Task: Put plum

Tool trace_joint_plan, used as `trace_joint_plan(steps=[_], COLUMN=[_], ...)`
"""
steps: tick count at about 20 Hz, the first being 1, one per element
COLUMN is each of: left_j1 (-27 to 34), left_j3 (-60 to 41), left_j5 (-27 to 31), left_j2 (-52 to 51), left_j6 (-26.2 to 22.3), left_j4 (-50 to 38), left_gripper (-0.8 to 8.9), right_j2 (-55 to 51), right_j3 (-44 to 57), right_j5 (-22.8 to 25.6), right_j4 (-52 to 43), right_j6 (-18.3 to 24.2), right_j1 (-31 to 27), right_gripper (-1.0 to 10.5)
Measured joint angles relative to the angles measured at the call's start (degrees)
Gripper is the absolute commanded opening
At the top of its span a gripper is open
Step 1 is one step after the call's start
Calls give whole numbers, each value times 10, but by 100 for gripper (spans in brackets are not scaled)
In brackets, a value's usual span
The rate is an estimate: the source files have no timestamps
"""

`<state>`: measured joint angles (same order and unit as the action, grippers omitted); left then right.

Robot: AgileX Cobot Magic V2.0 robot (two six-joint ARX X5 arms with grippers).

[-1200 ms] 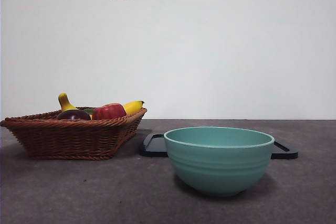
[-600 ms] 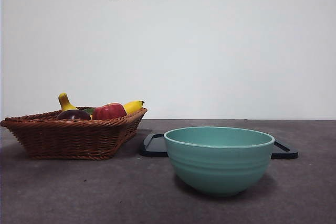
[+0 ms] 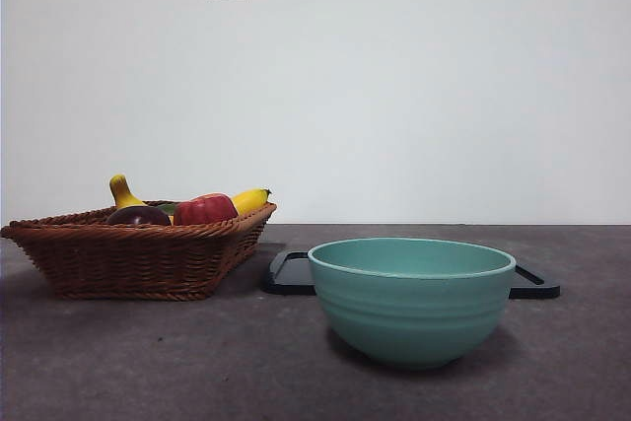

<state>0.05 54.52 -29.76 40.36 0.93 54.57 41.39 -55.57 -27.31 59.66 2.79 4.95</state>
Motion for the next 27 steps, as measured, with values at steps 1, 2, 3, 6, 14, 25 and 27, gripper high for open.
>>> trace_joint_plan(steps=[1, 2, 3, 6, 14, 25, 27], left_j1=[-1, -4, -9, -31, -118, -182, -186], left_j3=[11, 24, 39, 85, 196, 200, 200], left_j5=[1, 6, 14, 42, 148, 229, 250], left_j2=[15, 32, 50, 117, 308, 514, 540], left_j6=[0, 0, 0, 0, 0, 0, 0], left_j4=[-3, -4, -9, -18, -42, -141, -145], left_gripper=[406, 406, 406, 406, 406, 405, 406], right_j2=[0, 0, 0, 0, 0, 0, 0], right_j3=[0, 0, 0, 0, 0, 0, 0], right_j5=[0, 0, 0, 0, 0, 0, 0], right_j4=[0, 0, 0, 0, 0, 0, 0], right_j6=[0, 0, 0, 0, 0, -1, -1], right_j1=[0, 0, 0, 0, 0, 0, 0], right_gripper=[436, 436, 436, 436, 436, 436, 436])
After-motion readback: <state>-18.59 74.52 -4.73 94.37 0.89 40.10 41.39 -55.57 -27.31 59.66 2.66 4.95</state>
